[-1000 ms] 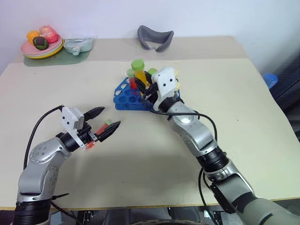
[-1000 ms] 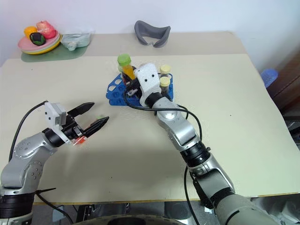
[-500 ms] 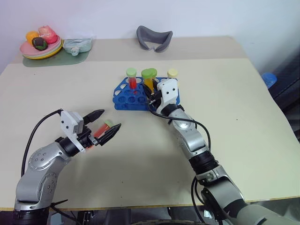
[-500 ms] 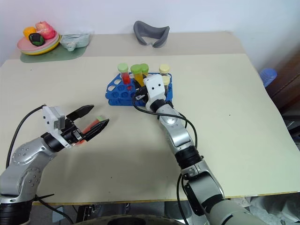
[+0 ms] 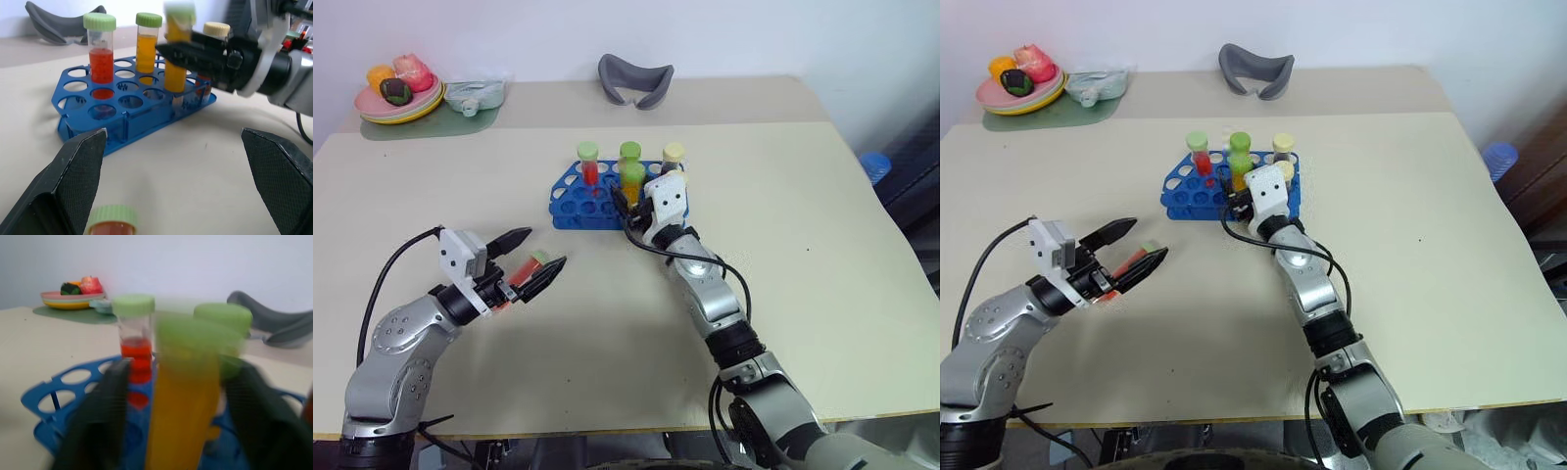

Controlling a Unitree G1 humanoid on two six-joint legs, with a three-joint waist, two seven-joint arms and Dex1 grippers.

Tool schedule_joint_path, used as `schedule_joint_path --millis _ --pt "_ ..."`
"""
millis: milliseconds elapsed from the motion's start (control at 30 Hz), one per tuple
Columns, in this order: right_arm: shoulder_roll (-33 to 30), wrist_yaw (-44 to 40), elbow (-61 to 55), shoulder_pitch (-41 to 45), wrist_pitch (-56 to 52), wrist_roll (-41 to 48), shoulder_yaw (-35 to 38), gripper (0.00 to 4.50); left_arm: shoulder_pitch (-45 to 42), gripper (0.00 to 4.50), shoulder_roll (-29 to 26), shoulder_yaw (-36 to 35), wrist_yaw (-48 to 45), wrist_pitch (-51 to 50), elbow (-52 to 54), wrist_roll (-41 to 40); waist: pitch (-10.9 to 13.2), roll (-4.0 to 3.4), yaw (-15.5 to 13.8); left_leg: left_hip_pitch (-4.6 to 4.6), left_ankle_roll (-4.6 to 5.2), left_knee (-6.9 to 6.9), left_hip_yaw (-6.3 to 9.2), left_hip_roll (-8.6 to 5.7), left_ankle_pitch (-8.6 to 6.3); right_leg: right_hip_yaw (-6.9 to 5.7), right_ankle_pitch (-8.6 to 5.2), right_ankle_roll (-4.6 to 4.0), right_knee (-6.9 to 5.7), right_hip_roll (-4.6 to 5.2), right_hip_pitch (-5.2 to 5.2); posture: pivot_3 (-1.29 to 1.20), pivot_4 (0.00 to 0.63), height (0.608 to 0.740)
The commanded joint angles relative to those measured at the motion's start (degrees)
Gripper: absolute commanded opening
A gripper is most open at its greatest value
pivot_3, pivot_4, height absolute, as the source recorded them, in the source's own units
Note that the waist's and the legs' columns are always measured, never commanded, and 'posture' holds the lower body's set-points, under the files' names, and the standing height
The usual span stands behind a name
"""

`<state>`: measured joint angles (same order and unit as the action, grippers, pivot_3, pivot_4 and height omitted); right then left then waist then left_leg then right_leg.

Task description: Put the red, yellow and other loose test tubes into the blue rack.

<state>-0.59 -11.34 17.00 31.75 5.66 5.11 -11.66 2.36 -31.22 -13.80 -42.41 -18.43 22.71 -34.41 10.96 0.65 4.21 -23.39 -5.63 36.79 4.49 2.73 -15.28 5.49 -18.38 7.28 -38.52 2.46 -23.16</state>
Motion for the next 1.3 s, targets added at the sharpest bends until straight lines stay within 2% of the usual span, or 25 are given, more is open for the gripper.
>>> schedule_joint_path --millis 33,200,333,433,600,700,800,833,1033,1167,1300 --pt "0.89 -0.09 -7.07 1.41 1.98 -0.77 0.82 4.31 -0.1 4.5 -0.44 -1.24 0.06 0.47 0.4 -0.3 0.0 0.0 -0.05 0.0 0.0 0.0 0.0 0.0 0.0 0.0 0.0 0.0 -0.02 0.0 -0.01 0.0 0.15 0.74" --pt "-0.29 -2.71 -17.61 2.93 -2.28 1.18 1.22 4.31 -1.27 4.5 -2.02 -4.01 2.83 -2.6 1.01 -1.55 0.0 0.0 -0.11 0.0 0.0 0.0 0.0 0.0 0.0 0.0 0.0 0.0 -0.03 0.01 -0.01 0.0 0.15 0.74" --pt "-2.93 -7.83 -27.33 4.21 -9.43 5.34 1.28 4.31 -4.97 4.5 -5.68 -6.11 7.33 -10.49 2.19 -3.72 0.0 0.0 -0.2 0.0 0.0 0.03 0.04 0.0 0.0 -0.02 0.0 0.0 -0.06 0.0 0.0 0.0 0.15 0.74" --pt "-7.98 -13.96 -33.21 3.29 -15.18 8.19 0.69 4.31 -6.95 4.5 -11.05 -4.31 10.95 -20.37 3.5 -2.74 0.0 0.0 -0.15 0.0 0.01 0.03 0.05 -0.01 -0.01 -0.02 0.0 0.0 -0.05 0.01 0.02 0.0 0.15 0.74" --pt "-16.97 -21.8 -38.85 -0.22 -20.03 10.37 0.89 4.31 -11.34 4.5 -15.49 -4.41 15.78 -35.03 5.18 -5.96 0.0 0.01 -0.15 0.0 0.01 0.03 0.06 -0.02 -0.01 -0.03 0.0 0.01 -0.04 0.0 0.03 0.0 0.15 0.74" --pt "-25.4 -28.91 -41.91 -5.24 -22.56 12.18 2.19 4.31 -17.23 4.5 -22.38 1.54 17.6 -50.31 9.04 -7.12 0.04 0.07 -0.23 -0.01 0.01 0.05 0.08 -0.01 -0.01 -0.03 -0.01 0.01 -0.05 -0.03 0.02 0.0 0.15 0.74" --pt "-32.28 -34.5 -44.59 -9.33 -23.39 13.08 2.08 4.31 -28.77 4.5 -22.9 7.13 20.11 -68.73 5.35 -8.68 0.05 0.09 -0.96 -0.01 0.03 0.12 0.14 -0.09 -0.02 -0.09 -0.02 0.03 0.02 0.03 0.17 0.0 0.15 0.74" --pt "-33.91 -35.89 -45.44 -10.42 -24.05 13.75 2.09 4.31 -31.71 4.5 -23.46 9.8 20.97 -72.07 3.7 -8.7 0.05 0.08 -0.84 0.01 0.06 0.16 0.16 -0.09 -0.03 -0.1 -0.02 0.03 0.07 0.02 0.25 0.0 0.15 0.74" --pt "-39.22 -40.38 -49.81 -15.17 -27.31 16.2 2.28 4.31 -40.25 4.5 -24.99 22.38 24.62 -74.07 -0.57 -11.34 0.06 0.08 -0.22 0.06 0.09 0.13 0.22 -0.04 -0.05 -0.07 -0.02 0.03 0.06 -0.09 0.23 0.0 0.15 0.74" --pt "-38.99 -39.59 -51.21 -15.73 -28.53 16.13 2.03 4.31 -42.96 4.5 -24.78 28.86 26.37 -74.07 -3.15 -11.39 0.06 0.1 -0.33 0.03 0.08 0.22 0.22 -0.06 -0.04 -0.08 -0.02 0.03 0.06 -0.04 0.26 0.0 0.15 0.74" --pt "-38.45 -38.61 -52.33 -16.24 -29.33 15.61 1.37 4.31 -44.92 4.5 -25.0 32.22 26.59 -74.07 -4.95 -11.15 0.06 0.11 -0.4 0.03 0.07 0.22 0.23 -0.07 -0.04 -0.1 -0.02 0.03 0.07 -0.04 0.28 0.0 0.15 0.74"
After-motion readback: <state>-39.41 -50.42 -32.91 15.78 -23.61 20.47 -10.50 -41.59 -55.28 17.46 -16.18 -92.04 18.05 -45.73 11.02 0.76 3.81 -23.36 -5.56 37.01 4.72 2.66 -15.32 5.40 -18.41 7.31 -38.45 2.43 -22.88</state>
